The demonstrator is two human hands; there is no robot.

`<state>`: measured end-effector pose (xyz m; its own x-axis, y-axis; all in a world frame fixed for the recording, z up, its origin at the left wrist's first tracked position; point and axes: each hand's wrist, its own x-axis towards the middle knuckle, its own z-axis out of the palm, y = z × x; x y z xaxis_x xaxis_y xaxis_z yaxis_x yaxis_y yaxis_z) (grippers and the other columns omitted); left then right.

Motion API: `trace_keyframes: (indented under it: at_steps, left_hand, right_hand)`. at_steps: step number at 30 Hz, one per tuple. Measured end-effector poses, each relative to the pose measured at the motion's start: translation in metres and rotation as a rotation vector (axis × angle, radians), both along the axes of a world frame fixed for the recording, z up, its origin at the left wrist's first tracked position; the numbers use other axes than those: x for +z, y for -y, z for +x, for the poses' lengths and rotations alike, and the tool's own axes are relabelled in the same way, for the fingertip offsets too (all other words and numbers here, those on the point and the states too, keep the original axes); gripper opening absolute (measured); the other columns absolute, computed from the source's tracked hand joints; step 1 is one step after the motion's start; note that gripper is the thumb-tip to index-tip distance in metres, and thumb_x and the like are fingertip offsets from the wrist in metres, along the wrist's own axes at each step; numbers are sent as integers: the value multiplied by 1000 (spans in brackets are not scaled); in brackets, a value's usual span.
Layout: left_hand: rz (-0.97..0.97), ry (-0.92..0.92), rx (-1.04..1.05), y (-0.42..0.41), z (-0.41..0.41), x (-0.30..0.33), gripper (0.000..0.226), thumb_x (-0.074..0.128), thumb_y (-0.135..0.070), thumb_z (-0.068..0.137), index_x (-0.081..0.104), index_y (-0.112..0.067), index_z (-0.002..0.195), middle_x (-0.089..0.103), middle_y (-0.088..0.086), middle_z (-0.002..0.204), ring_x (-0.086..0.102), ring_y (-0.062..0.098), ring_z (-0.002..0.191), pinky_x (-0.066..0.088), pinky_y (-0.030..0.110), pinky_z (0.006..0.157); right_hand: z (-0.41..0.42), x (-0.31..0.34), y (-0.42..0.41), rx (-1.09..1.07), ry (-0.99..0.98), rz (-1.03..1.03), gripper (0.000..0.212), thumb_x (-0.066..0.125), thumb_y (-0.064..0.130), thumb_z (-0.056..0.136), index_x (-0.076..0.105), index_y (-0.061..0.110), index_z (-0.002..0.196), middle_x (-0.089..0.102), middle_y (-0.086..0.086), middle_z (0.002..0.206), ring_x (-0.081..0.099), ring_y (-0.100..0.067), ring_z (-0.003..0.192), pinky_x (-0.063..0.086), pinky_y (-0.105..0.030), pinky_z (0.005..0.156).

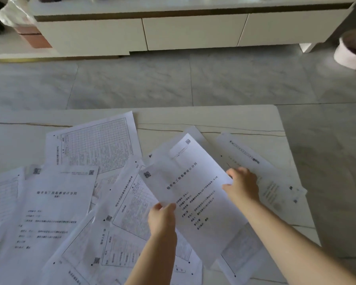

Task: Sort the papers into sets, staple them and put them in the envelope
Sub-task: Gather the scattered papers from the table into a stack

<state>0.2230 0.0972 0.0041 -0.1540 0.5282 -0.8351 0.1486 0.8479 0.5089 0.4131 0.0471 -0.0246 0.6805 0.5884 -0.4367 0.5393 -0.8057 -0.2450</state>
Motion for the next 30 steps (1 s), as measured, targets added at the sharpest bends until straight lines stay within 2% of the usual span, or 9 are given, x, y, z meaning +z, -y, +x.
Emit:
trace_keyframes:
  at_steps: [9,11,13,17,20,23,27,29,30]
  left_hand:
    - [3,5,-130,0,-1,-5,27,65,-6,86,62,0,112,65,19,97,64,30,90,52,37,83]
    - [29,-5,-206,5,-1,1,6,63,-7,88,64,-1,89,61,14,78,58,23,72,49,30,72]
    - [48,-57,-225,13,3,3,22,62,-14,90,57,-4,72,51,6,64,43,18,59,40,27,60]
    - [-8,-117,-249,37,10,10,39,56,-39,92,56,-6,71,57,9,69,51,22,67,44,34,68]
    - [-60,-135,-285,60,16,10,31,52,-28,93,53,-8,70,53,8,68,48,22,66,43,35,68]
    - [-79,-148,-326,79,22,10,21,54,-11,92,56,-11,71,55,5,69,47,21,67,45,36,71]
    - [-21,-219,-288,90,27,13,14,51,-2,89,64,-5,94,58,6,68,47,17,57,34,25,52]
    - [-39,-208,-244,94,28,12,15,53,-2,86,64,-3,96,60,8,69,49,20,58,38,26,56]
    - [-50,-187,-226,96,27,8,18,54,-3,84,64,-2,100,64,11,75,53,22,63,42,28,60]
  right_hand:
    - [17,5,1,-94,-122,-15,41,57,21,87,41,24,125,61,-1,109,59,-27,100,37,-35,88]
    - [20,7,6,-41,-76,-2,11,54,21,88,51,21,98,59,-3,92,55,-29,91,37,-34,79]
    - [20,14,12,-26,-49,36,32,55,22,87,35,15,64,47,-5,80,44,-29,80,32,-33,67]
    - [25,30,36,-56,-58,100,49,62,27,85,24,13,57,42,-6,82,37,-27,76,30,-33,62]
    - [29,33,61,-81,-85,86,47,64,20,82,23,15,58,35,0,75,36,-25,78,28,-32,57]
    - [30,25,81,-109,-130,54,42,62,13,80,24,20,61,38,-2,89,39,-26,83,34,-31,63]
    - [26,9,96,-120,-151,13,40,63,13,79,26,21,63,39,-6,97,36,-24,82,31,-29,63]
    - [23,7,100,-155,-178,-22,19,62,16,82,43,21,83,42,-6,112,44,-26,90,36,-31,74]
    - [22,6,101,-157,-172,-58,24,61,18,84,46,19,102,42,-5,119,48,-27,99,38,-32,81]
